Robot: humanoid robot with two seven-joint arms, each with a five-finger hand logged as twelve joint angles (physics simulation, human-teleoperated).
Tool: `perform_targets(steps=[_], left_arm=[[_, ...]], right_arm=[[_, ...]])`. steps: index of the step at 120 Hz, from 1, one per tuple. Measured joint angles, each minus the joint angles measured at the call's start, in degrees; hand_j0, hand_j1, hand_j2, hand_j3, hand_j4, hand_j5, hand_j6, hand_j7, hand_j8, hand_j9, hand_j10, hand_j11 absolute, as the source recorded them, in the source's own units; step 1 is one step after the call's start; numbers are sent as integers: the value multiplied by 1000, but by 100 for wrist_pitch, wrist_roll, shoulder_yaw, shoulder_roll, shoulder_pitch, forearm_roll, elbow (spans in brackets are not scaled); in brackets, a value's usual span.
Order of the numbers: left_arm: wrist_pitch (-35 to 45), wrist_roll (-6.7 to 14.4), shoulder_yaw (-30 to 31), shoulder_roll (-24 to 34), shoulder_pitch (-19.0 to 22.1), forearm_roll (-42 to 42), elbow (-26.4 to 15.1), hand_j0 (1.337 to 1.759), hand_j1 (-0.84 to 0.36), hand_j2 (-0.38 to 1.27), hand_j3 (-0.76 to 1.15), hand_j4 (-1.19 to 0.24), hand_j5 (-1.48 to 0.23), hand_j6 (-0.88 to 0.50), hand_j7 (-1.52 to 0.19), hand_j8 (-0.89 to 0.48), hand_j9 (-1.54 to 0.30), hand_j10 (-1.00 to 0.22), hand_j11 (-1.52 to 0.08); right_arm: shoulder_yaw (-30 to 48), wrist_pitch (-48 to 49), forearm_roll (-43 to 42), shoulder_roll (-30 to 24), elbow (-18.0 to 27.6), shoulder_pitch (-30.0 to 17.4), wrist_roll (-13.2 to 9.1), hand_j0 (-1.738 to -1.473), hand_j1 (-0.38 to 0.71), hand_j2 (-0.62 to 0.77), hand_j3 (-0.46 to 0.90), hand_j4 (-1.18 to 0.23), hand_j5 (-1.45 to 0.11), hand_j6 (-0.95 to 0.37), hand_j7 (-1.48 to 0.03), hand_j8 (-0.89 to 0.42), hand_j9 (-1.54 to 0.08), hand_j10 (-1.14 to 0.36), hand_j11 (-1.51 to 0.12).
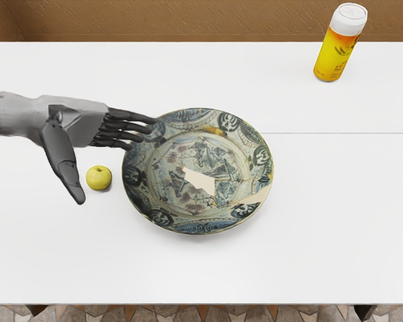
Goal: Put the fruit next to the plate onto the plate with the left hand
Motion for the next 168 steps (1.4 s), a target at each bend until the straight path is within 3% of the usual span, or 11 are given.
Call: perform_targets(steps=[10,25,45,63,78,126,168], left_arm=[[57,0,-140,253,0,508,16,1658,333,3,0,-14,-18,-14,-18,-14,-18,-14,-18],[327,0,-226,69,162,1284,73,1658,335,2,0,-13,-16,-14,-16,-13,-16,-13,-16],[1616,0,-208,-612,960,3504,94,1658,334,3,0,-16,-17,-17,-17,-16,-17,-15,-17],[2999,0,428,-892,1069,4919,99,1658,335,3,0,-16,-17,-17,-16,-16,-16,-15,-16],[3415,0,692,-1069,1317,5239,100,1658,337,5,0,-17,-17,-18,-16,-18,-16,-16,-16],[4687,0,1398,-1420,1371,5919,90,1658,253,19,0,-87,-107,-88,-107,-88,-107,-86,-107],[4946,0,1627,-1743,1485,6050,-45,1658,161,35,0,-164,-208,-165,-207,-165,-207,-163,-207]], right_arm=[[0,-1,0,0,0,-8,1,-1658,-349,0,0,0,0,0,0,0,0,0,0],[1,-5,0,0,0,-26,2,-1658,-349,0,0,0,0,0,0,0,0,0,0],[0,-8,0,0,0,-34,2,-1658,-349,0,0,0,0,0,0,0,0,0,0],[2,-8,0,0,0,-31,0,-1658,-349,0,0,0,0,0,0,0,0,0,0],[5,-10,0,0,0,-29,1,-1658,-349,0,0,0,0,0,0,0,0,0,0],[15,-17,8,0,0,-28,0,-1658,-349,0,0,0,0,0,0,0,0,0,0],[17,-18,9,0,0,-20,1,-1658,-349,0,0,0,0,0,0,0,0,0,0]])
